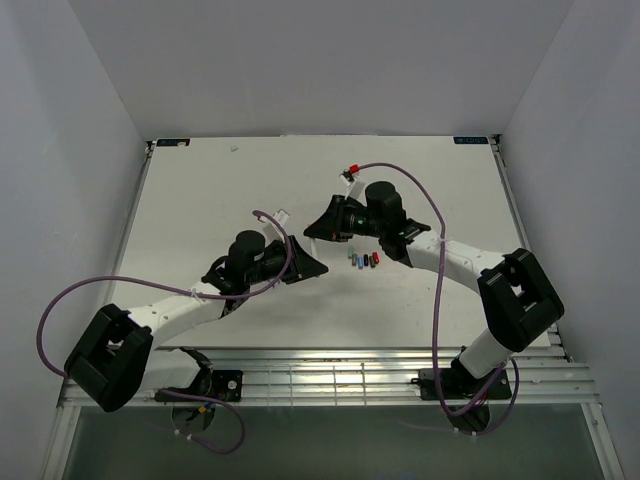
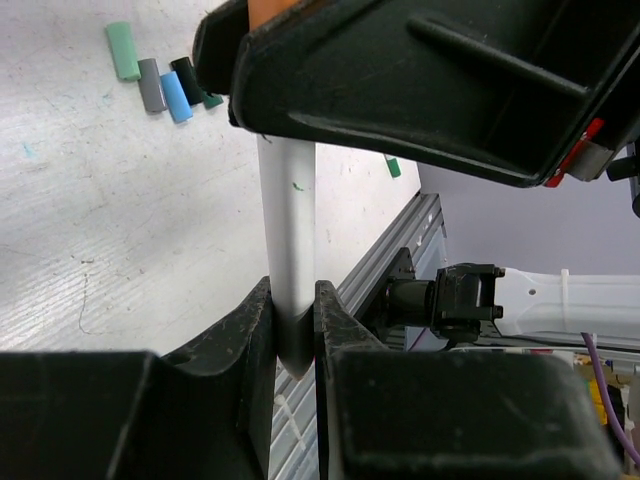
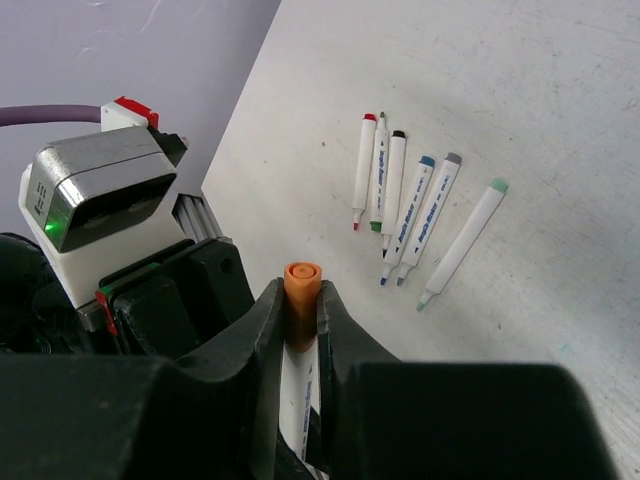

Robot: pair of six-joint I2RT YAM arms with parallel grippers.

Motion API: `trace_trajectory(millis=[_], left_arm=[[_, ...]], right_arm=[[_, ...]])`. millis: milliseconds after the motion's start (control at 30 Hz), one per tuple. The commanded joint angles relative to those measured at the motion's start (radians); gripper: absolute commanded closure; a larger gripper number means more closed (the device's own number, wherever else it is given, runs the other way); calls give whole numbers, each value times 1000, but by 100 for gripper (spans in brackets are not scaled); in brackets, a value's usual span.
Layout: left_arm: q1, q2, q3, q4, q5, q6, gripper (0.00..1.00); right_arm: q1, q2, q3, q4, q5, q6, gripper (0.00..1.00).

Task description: Open the pen caps

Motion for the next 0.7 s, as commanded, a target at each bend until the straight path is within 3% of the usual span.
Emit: trace_trajectory(millis=[0,100,300,433,533,600,633,667], left_arm=[[-4,-22,-2,9,39,16,100],[-4,-14,-6,19,73,29,100],[-4,-45,-17,33,165,104,100],[-4,-74,-31,36,171,105,100],[-4,-65,-43,35,153,83,100],[-4,-56,-57,25,113,58,100],[-4,-51,-66,18,102,35,100],[-4,-39,-69,12,95,24,100]], right_arm=[[-18,19,47,32,-17,-32,92],[-59,25,32,103,-68,-10,92],[-162,62,7,500,-411,103,92],[-180,83,46,555,-516,157,92],[-193,59,35,435,-407,127,92],[-174,1,90,147,-100,1,92],[-161,-12,127,-134,145,-78,92],[-148,-16,157,-227,234,-99,92]])
